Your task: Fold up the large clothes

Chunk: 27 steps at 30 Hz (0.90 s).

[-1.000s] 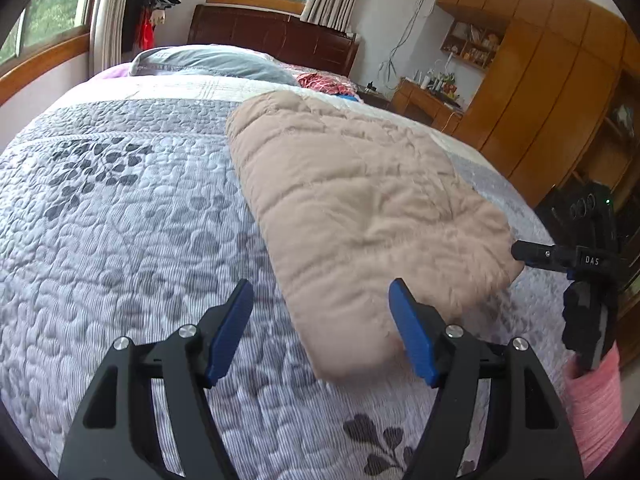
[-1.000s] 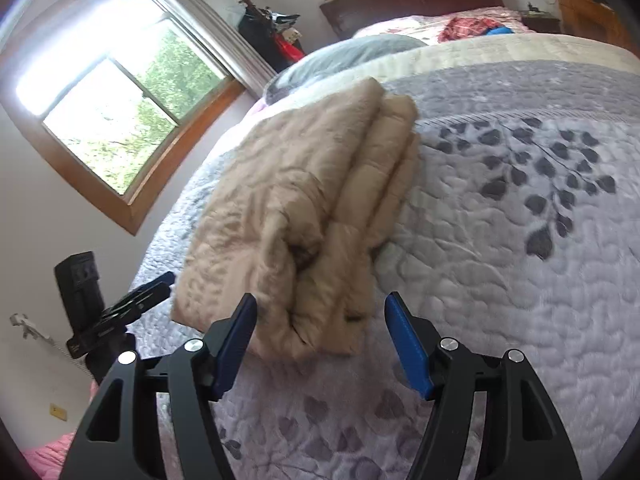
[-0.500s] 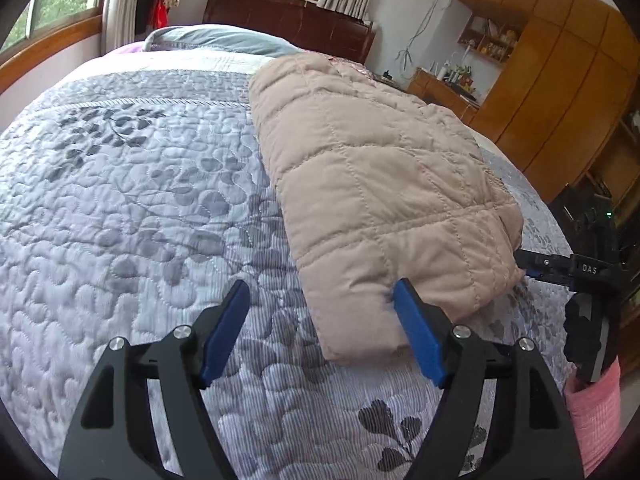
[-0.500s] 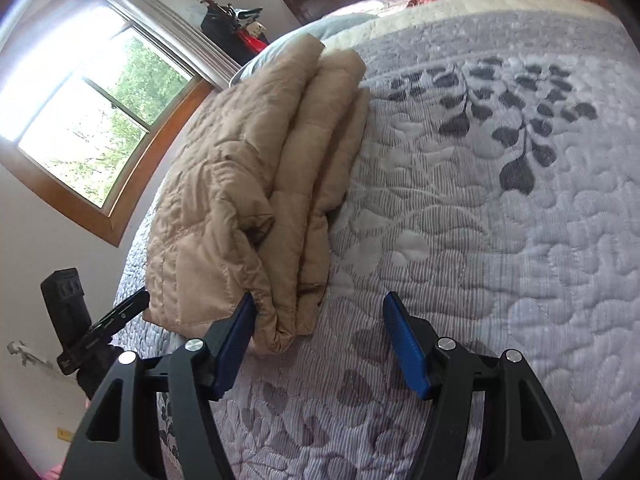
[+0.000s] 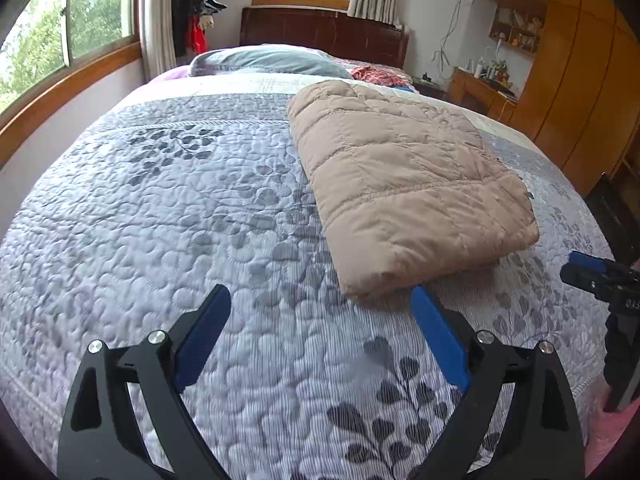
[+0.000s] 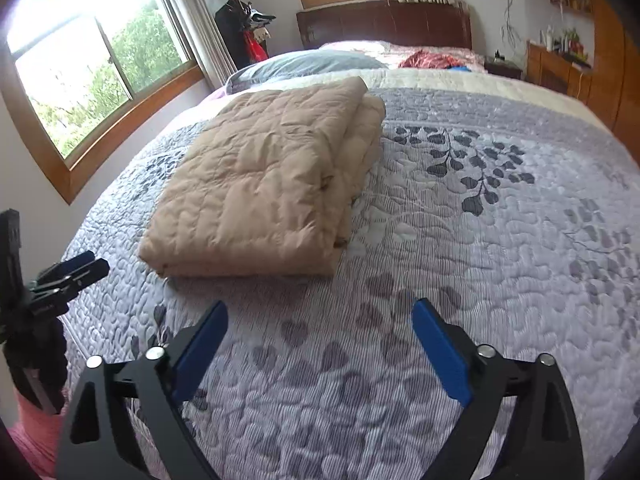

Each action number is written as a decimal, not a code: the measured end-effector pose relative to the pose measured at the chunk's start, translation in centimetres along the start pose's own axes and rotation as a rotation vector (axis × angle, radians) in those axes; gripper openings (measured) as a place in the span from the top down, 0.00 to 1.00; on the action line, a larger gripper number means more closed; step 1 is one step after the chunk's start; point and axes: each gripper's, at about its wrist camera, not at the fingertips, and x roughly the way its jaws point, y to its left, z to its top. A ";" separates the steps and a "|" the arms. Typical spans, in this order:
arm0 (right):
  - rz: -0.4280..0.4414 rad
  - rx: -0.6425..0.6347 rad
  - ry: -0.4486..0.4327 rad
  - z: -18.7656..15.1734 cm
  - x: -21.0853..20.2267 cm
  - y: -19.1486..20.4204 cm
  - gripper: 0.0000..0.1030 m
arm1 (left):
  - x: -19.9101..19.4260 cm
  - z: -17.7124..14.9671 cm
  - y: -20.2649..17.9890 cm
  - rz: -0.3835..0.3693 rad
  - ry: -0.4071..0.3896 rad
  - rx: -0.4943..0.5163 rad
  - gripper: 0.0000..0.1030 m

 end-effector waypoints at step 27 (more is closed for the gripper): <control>-0.026 -0.031 -0.076 -4.9 -7.9 5.0 0.04 | -10.1 -5.0 -3.2 0.071 -0.084 0.038 0.08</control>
